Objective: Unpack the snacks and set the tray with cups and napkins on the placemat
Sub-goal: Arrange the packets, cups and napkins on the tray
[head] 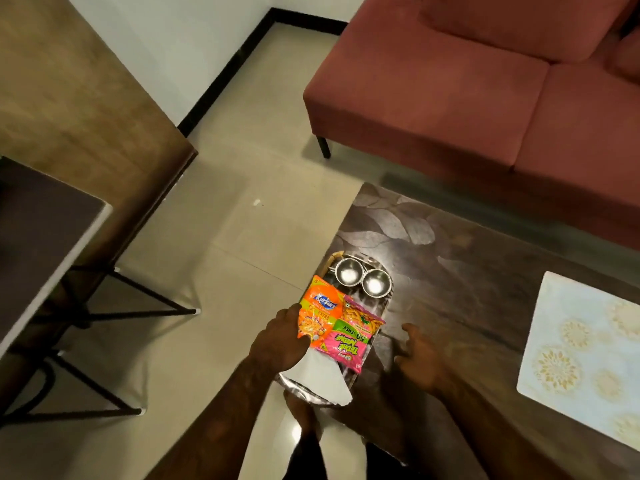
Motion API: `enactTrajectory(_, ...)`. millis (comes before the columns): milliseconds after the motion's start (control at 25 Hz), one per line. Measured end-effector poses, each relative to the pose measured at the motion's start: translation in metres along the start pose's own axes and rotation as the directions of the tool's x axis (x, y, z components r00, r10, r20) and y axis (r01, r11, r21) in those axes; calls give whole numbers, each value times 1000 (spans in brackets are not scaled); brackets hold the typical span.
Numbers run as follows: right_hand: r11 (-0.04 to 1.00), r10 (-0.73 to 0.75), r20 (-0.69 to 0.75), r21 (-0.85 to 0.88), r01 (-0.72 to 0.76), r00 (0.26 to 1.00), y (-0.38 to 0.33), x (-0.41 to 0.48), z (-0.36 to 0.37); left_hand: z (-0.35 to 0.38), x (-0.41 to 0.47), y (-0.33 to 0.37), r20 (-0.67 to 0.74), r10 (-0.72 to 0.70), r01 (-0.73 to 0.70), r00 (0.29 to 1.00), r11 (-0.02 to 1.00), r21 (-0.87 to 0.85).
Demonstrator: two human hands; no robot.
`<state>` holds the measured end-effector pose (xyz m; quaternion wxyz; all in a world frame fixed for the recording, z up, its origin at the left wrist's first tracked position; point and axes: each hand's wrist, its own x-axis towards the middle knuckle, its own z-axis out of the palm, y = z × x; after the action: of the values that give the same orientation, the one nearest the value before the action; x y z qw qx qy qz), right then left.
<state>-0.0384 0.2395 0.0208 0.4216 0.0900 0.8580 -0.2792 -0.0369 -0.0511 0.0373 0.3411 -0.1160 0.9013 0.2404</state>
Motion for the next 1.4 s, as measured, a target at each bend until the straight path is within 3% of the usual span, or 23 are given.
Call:
enactTrajectory(280, 949, 116, -15, 297, -107, 993, 6, 46, 67, 28, 50, -41, 37, -195, 197, 980, 935, -295)
enactTrajectory(560, 822, 216, 21, 536, -193, 976, -6, 69, 88, 47, 85, -73, 57, -191, 199, 980, 913, -356)
enactTrajectory(800, 677, 203, 41, 716, -170, 978, -11, 72, 102, 44, 86, -76, 69, -131, 147, 989, 822, -550)
enactTrajectory(920, 654, 241, -9, 740, -155, 970, -11, 78, 109, 43, 92, -78, 130, -138, 188, 982, 781, -596)
enactTrajectory(1080, 687, 220, -110, 723, -74, 969, -2, 78, 111, 49, 95, -79, 166, -141, 210, 976, 810, -547)
enactTrajectory(1400, 676, 283, -206, 735, -43, 937, 46, 58, 100, 67, 91, -90, -36, -196, 155, 980, 865, -478)
